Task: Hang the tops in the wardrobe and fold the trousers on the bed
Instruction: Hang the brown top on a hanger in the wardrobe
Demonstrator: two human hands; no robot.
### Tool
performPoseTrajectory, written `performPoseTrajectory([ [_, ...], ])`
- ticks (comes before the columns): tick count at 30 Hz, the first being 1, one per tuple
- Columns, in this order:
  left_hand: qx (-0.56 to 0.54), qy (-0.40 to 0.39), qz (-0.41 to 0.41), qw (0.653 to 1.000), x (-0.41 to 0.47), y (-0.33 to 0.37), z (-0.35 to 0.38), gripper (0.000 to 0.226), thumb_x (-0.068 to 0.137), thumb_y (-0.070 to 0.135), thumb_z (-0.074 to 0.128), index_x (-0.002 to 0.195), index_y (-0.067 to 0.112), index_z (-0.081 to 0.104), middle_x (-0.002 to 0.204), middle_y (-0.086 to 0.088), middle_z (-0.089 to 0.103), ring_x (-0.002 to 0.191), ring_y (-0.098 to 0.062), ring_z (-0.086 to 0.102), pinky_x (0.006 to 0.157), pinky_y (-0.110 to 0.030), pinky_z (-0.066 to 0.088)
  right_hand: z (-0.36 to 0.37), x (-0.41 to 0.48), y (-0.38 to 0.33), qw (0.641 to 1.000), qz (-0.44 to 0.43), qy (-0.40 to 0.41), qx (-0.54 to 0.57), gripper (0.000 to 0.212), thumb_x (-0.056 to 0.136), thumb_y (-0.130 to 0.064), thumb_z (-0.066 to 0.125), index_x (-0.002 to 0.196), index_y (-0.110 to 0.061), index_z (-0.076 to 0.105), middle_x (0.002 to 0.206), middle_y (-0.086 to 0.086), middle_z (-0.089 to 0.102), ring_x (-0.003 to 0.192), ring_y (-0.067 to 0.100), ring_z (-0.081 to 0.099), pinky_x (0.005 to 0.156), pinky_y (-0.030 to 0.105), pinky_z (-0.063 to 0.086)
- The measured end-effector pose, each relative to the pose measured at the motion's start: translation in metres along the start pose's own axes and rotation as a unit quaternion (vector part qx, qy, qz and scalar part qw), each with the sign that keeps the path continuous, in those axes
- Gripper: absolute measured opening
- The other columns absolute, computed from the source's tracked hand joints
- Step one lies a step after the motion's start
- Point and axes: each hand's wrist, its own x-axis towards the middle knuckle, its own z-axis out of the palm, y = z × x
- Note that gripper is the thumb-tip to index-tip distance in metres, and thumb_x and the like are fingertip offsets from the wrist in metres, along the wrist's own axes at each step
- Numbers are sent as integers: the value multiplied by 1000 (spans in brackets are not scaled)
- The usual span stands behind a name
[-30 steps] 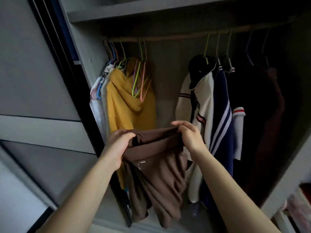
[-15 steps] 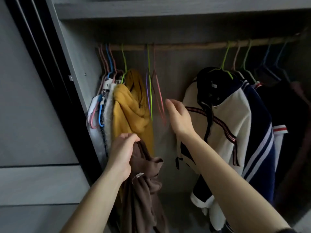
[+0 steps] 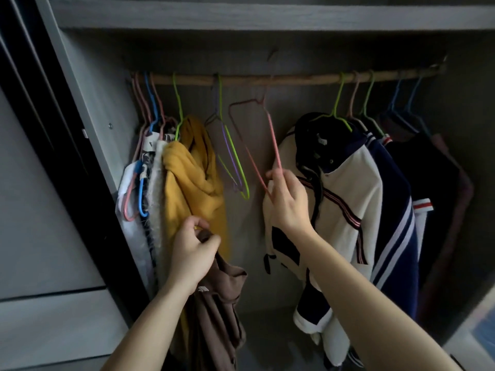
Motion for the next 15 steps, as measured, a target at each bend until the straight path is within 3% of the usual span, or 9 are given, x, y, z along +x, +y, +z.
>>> performPoseTrajectory([
  [3, 54, 17, 60, 997, -8, 4, 7, 25, 76, 0, 63, 83, 21, 51, 69, -4, 62, 53, -7, 50, 55, -22, 42, -35, -45, 32, 1000, -16, 18, -4, 36, 99, -46, 51, 78, -17, 53, 64, 3, 49, 59, 8, 45, 55, 32, 40],
  [5, 76, 26, 88, 993, -15, 6, 14, 22, 79, 0, 63, 84, 19, 52, 68, -2, 63, 56, -4, 53, 53, -13, 40, -56, -67, 54, 1000, 24, 12, -16, 39, 97, -42, 55, 77, -10, 50, 62, 7, 49, 56, 9, 45, 52, 29, 41],
  [7, 67, 21, 93, 993, -20, 6, 22, 15, 87, 6, 65, 89, 15, 53, 71, 0, 64, 64, -7, 57, 57, -9, 39, -75, -79, 69, 996, 89, -2, -29, 34, 98, -40, 57, 79, -11, 54, 60, 0, 54, 55, 8, 51, 50, 24, 44],
  [10, 92, 9, 112, 989, -27, 3, 35, 11, 93, 17, 64, 95, 14, 55, 76, 3, 64, 73, -12, 58, 64, -16, 41, -105, -93, 84, 991, 111, 22, -68, 33, 99, -40, 55, 76, -17, 50, 57, -11, 52, 51, 4, 47, 48, 23, 39],
  [15, 114, -54, 63, 990, -33, -11, 53, 11, 91, 23, 64, 99, 23, 56, 87, 8, 64, 85, -11, 60, 73, -25, 43, -148, -128, 99, 993, 85, 2, -82, 52, 98, -50, 55, 66, -9, 49, 53, -3, 45, 47, 10, 39, 44, 28, 33],
])
